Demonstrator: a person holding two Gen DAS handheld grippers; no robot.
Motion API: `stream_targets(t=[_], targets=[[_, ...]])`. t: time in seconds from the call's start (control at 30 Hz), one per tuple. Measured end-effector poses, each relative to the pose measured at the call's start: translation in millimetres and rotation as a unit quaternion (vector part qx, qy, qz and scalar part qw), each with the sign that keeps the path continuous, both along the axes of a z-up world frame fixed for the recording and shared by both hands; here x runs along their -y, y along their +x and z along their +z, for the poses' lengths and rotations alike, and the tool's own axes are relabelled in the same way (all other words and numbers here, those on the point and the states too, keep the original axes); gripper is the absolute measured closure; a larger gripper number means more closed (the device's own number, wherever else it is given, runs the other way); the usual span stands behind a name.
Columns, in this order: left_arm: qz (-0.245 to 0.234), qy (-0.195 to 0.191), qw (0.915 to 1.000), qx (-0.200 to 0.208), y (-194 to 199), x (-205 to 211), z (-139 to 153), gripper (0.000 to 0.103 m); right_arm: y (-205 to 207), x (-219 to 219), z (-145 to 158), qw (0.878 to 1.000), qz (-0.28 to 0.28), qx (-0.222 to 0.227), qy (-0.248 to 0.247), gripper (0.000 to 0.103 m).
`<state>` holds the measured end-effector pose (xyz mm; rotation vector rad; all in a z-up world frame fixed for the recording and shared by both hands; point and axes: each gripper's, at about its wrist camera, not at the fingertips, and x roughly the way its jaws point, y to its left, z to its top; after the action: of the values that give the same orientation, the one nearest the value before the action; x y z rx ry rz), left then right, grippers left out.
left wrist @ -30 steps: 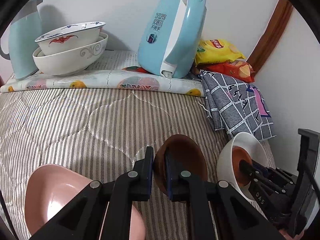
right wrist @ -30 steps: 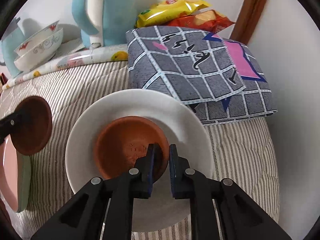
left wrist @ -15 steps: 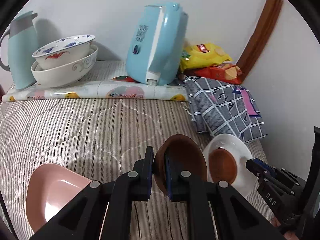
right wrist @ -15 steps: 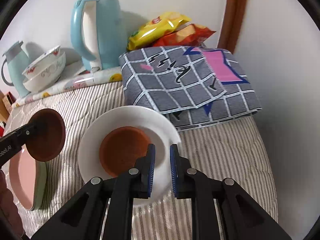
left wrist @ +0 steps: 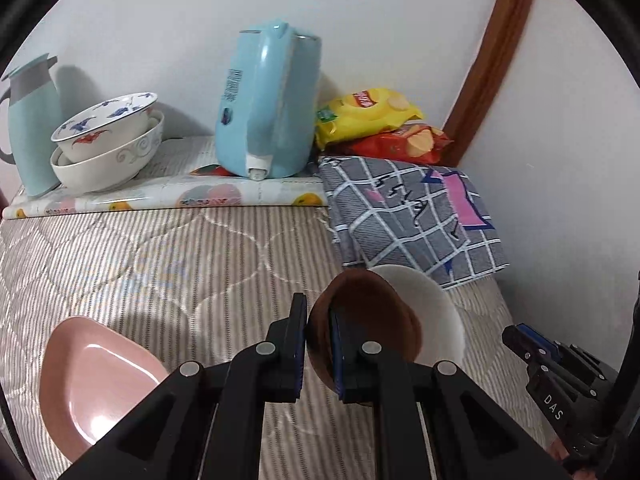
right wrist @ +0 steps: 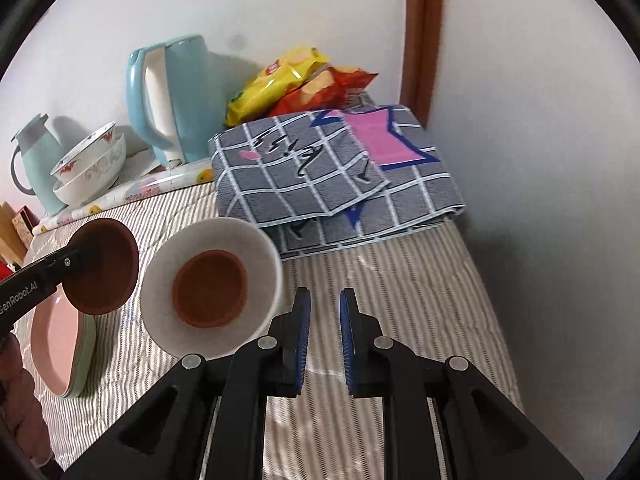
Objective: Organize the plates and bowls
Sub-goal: 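Carry the dark brown bowl with the left gripper into the white bowl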
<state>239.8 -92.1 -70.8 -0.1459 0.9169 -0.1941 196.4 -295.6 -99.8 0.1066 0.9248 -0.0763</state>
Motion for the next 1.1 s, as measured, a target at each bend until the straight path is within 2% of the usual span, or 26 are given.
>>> stream_targets(t=[0.3, 0.77, 1.1], targets=[[-0.017, 0.001, 0.9999, -0.004, 5.9, 26.2, -2.9, 0.092, -15.4, 28.1, -1.4, 1.0, -0.019, 0.003, 0.008, 0.088], [-0.042, 0.015, 0.9983, -0.037, 25.4, 52.9, -37.0, 0.092, -20.8, 50.7, -22.7, 0.999, -0.046, -0.009, 0.021, 0.085], [-0.044, -0.014, 0.9971, -0.06, 35.0, 52.7, -51.0, 0.092, -23.7, 51.7, -32.3, 0.998, -0.054, -0.02, 0.022, 0.085]])
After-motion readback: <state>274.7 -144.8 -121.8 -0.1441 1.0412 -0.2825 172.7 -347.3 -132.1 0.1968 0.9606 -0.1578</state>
